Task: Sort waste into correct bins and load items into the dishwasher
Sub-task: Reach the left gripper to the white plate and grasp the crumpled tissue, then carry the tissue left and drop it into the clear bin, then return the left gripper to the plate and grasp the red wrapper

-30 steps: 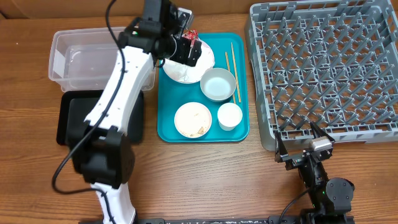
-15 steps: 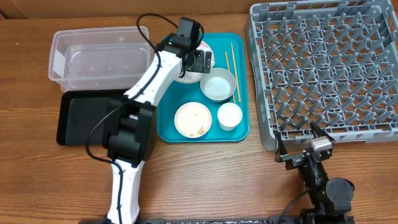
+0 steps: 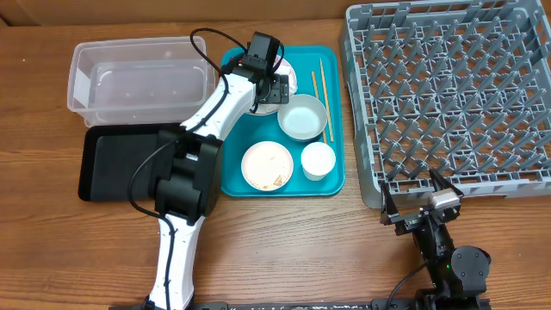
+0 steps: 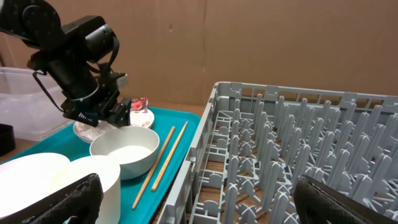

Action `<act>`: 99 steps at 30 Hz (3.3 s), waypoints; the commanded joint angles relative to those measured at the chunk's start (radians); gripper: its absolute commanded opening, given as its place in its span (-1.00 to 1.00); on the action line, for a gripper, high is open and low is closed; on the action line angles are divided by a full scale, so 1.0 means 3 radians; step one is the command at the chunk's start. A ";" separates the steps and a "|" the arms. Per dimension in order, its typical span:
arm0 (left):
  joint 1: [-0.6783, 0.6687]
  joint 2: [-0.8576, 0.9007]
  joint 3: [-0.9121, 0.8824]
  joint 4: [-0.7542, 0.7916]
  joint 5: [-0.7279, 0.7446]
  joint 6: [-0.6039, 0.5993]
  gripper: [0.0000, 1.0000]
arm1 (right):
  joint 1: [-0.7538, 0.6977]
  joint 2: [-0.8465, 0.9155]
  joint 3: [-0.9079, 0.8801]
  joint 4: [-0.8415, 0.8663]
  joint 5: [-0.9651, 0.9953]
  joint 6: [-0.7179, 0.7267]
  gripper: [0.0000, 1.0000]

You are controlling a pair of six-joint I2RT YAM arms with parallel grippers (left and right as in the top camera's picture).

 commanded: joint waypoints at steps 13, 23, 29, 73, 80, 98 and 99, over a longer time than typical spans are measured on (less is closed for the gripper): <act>-0.0006 0.0071 0.0047 -0.0045 -0.0055 0.0086 -0.80 | -0.0010 -0.0031 -0.0036 0.0018 -0.0014 0.0024 1.00; -0.0006 -0.0251 0.0448 -0.0631 -0.0053 0.0160 -0.92 | -0.0010 -0.0031 -0.0036 0.0019 -0.0014 0.0024 1.00; -0.0005 -0.0717 0.0923 -0.1188 -0.0055 0.0161 -0.92 | -0.0010 -0.0031 -0.0036 0.0019 -0.0014 0.0024 1.00; 0.1385 -0.0407 0.1525 -0.1839 0.0801 0.1647 0.63 | -0.0010 -0.0031 -0.0036 0.0019 -0.0014 0.0023 1.00; 0.0961 -0.0369 0.1706 -0.1467 0.1227 0.2323 0.93 | -0.0010 -0.0031 -0.0036 0.0019 -0.0014 0.0023 1.00; 0.0240 0.0643 0.1706 -0.0323 0.0209 0.2579 0.96 | -0.0010 -0.0031 -0.0036 0.0019 -0.0014 0.0024 1.00; 0.0253 0.0664 0.1706 -0.0300 0.0212 0.2578 0.95 | -0.0010 -0.0031 -0.0036 0.0019 -0.0014 0.0023 1.00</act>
